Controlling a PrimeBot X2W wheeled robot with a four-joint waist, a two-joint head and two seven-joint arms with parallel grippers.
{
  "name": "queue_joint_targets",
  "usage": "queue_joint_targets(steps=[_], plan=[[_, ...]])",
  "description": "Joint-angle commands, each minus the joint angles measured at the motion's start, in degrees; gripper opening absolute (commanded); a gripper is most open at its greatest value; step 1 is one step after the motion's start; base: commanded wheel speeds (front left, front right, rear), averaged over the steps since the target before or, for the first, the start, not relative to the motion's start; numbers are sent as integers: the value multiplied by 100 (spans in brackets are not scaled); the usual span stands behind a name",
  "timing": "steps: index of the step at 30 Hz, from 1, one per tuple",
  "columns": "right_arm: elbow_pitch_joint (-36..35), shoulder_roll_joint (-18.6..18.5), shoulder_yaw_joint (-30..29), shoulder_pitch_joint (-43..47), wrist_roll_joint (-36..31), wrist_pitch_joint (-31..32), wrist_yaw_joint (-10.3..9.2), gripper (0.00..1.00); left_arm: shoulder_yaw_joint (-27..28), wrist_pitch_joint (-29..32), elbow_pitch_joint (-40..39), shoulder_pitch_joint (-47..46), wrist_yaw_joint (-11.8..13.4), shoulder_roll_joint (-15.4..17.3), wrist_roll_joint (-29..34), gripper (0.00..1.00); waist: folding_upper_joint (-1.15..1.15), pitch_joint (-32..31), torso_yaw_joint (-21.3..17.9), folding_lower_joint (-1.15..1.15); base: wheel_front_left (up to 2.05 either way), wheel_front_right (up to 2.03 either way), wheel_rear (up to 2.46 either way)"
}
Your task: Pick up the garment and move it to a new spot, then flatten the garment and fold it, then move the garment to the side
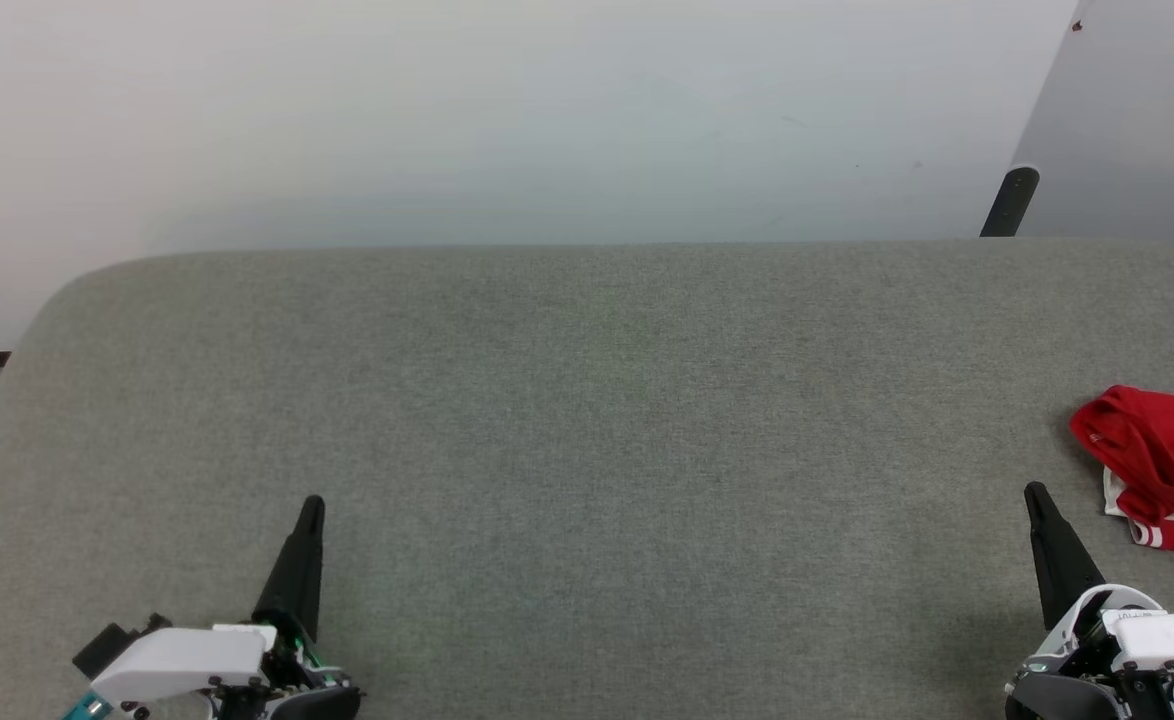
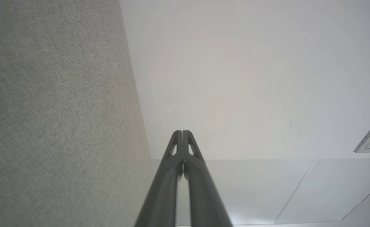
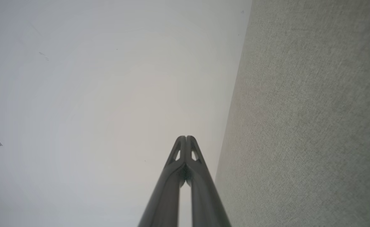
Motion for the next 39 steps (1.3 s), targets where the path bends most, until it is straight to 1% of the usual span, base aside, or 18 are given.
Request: queue_joint_targets(steps=[1, 39], plan=[[-1, 14, 1, -14, 22, 5, 2, 0, 9, 12, 5, -60, -28, 0, -17, 0, 0, 0, 0, 0, 0, 0, 0], [-1, 14, 2, -14, 23, 5, 2, 0, 8, 10, 4, -60, -28, 1, -19, 0, 0, 0, 0, 0, 0, 0, 0]])
